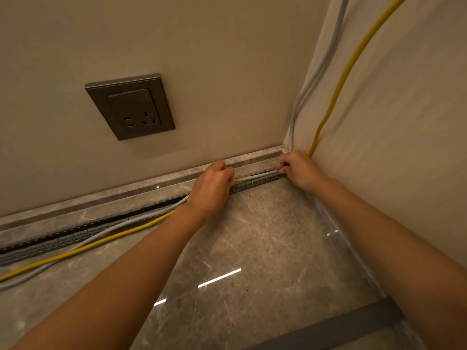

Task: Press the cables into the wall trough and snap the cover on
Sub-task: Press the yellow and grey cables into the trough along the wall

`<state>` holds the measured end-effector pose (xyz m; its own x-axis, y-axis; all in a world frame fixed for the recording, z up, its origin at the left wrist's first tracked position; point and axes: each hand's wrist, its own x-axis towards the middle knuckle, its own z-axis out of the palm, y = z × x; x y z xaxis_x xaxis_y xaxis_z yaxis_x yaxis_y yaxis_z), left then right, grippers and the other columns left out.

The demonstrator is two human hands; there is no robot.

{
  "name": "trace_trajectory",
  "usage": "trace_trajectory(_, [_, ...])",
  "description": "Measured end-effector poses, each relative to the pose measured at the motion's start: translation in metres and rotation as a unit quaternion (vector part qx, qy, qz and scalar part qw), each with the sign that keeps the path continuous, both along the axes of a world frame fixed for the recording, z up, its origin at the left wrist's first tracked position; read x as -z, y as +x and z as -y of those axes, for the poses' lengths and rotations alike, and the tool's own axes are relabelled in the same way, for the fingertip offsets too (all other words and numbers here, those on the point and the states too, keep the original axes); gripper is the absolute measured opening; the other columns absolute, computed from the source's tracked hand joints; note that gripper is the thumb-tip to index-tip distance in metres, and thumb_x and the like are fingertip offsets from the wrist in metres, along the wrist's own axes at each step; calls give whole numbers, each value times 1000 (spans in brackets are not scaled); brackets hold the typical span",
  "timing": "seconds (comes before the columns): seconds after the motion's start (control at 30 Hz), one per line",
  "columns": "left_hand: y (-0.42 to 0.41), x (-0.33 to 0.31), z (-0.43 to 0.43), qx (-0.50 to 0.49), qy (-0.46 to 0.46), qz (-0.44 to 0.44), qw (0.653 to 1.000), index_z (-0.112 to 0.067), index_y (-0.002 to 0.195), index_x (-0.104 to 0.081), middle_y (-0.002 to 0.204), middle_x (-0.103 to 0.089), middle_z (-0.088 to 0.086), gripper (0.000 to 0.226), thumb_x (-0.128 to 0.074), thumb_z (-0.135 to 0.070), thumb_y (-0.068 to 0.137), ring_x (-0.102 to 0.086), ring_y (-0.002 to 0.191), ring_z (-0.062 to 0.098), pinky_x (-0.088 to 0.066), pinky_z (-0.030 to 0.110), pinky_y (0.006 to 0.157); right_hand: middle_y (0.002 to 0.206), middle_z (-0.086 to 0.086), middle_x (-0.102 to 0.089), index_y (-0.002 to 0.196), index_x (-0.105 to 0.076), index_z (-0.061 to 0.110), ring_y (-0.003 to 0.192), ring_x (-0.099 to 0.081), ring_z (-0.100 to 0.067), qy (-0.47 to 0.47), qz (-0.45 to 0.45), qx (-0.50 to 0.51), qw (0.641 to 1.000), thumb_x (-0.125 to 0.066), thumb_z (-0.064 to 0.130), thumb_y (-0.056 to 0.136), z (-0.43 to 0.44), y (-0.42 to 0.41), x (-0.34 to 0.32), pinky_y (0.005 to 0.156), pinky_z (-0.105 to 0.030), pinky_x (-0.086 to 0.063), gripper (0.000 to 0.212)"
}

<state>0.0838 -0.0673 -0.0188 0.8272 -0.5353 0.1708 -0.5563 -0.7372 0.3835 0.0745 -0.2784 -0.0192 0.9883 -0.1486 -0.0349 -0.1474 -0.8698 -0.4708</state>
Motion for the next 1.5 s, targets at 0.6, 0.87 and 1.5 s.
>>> trace_trajectory(0.6, [-2,9,-19,29,105,-99,989,-16,137,-42,128,-44,12,45,-41,-7,93,-39,118,31,-39,41,99,128,-19,-54,131,-40,8,117,-50,-34,17,26,9,999,-42,-10,83,-43,-28,0,98,-39,-43,51])
trace_trajectory(0.87, [-4,-8,-74,-111,74,-139,981,-10,123,-56,124,-54,16,43,-66,-25,83,-53,112,31,-45,38,94,135,-14,-52,128,-50,9,126,-45,-28,25,4,-79,997,-54,5,86,-100,-29,-1,107,-31,-32,41])
trace_trajectory(1.5, [-3,-12,-110,-46,205,-20,978,-8,102,-60,108,-64,19,19,-47,-14,89,-58,98,38,-46,41,75,106,-21,-62,99,-57,2,93,-56,-27,151,-22,-23,988,-50,-5,87,-169,-16,-3,76,-31,-43,16])
